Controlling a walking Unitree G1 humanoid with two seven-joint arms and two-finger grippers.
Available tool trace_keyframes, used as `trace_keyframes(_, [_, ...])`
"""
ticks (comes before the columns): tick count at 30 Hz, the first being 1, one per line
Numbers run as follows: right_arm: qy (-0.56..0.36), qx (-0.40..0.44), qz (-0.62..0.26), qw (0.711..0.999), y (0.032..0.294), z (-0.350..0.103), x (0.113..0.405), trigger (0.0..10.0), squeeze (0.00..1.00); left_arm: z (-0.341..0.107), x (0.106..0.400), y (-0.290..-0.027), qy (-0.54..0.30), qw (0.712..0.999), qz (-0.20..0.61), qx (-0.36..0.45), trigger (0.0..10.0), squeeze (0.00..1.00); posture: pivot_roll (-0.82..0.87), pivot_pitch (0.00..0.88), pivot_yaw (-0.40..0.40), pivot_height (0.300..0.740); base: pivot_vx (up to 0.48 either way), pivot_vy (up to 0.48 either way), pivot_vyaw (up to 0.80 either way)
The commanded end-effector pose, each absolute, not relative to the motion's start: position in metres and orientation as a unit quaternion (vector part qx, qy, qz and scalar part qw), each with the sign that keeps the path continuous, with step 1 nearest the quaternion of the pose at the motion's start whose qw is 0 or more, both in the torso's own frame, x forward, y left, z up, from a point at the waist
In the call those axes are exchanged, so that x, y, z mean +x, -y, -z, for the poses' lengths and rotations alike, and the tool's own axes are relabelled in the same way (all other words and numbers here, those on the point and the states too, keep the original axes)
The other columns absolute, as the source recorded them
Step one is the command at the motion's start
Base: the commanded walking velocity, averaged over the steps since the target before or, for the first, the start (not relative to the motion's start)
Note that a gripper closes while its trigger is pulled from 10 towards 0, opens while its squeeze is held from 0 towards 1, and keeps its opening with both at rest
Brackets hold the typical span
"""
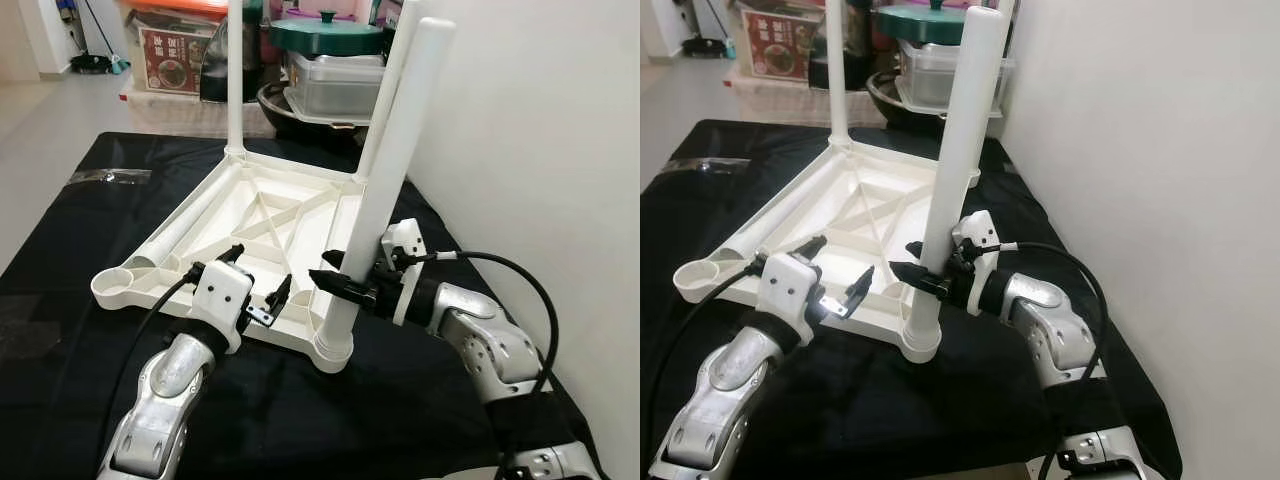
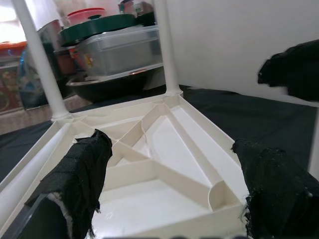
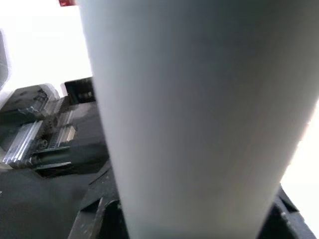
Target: Building children table
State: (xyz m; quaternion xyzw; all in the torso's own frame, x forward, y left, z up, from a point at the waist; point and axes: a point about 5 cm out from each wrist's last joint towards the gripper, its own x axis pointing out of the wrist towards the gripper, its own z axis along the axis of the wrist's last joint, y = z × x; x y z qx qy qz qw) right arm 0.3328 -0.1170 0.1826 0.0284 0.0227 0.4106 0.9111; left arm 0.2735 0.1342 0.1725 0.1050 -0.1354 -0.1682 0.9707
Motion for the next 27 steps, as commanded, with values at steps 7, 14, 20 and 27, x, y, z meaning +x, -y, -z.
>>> trace_keyframes(7, [-0.177, 0.05, 0.126, 0.975, 0.21, -0.121, 0.336, 0.0, 0.0, -0.175, 0.272, -0.13, 0.141, 0.968, 0.176, 0.111, 10.0, 0.0, 0.1, 0.0, -0.141, 0.74, 0.0, 0.0, 0.0])
trace_keyframes(14, [-0.125, 0.11, -0.079, 0.983, 0.142, -0.136, 0.306, 10.0, 0.2, -0.173, 0.273, -0.128, 0.136, 0.966, 0.188, 0.11, 10.0, 0.0, 0.08, 0.0, -0.105, 0.74, 0.0, 0.0, 0.0])
trace_keyframes(20, [-0.042, 0.084, -0.282, 0.955, 0.135, -0.174, 0.315, 10.0, 0.21, -0.174, 0.274, -0.126, 0.139, 0.965, 0.192, 0.108, 10.0, 0.0, 0.08, 0.0, -0.115, 0.74, 0.0, 0.0, 0.0])
trace_keyframes(27, [-0.028, 0.025, -0.436, 0.899, 0.143, -0.19, 0.31, 10.0, 0.0, -0.174, 0.273, -0.127, 0.14, 0.966, 0.19, 0.108, 10.0, 0.0, 0.1, 0.0, -0.133, 0.74, 0.0, 0.0, 0.0])
